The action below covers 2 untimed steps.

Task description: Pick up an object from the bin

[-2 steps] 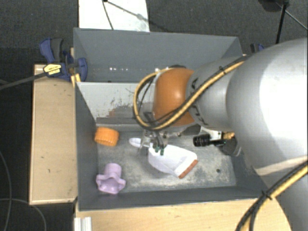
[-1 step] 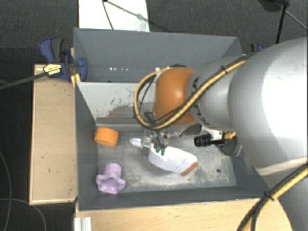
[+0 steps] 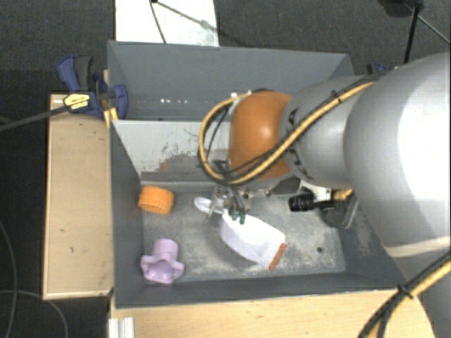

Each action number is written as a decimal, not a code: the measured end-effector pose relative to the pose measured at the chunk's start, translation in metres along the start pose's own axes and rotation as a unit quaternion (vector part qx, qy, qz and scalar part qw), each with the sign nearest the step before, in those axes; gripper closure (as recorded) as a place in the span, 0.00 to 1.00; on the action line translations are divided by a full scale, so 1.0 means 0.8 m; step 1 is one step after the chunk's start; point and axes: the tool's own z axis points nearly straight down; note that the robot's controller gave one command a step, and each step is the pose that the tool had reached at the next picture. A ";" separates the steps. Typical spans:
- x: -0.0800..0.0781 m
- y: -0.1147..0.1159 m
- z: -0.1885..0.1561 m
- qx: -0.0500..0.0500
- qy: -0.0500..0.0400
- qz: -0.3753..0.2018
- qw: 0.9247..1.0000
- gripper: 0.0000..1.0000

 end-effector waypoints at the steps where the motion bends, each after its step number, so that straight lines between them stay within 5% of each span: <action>1: -0.001 0.000 -0.030 0.000 0.000 0.000 1.000 1.00; 2: -0.001 0.001 -0.057 -0.001 -0.002 -0.001 1.000 1.00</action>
Offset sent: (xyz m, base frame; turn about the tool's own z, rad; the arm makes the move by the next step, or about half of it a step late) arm 0.0000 0.0001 0.0311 0.0000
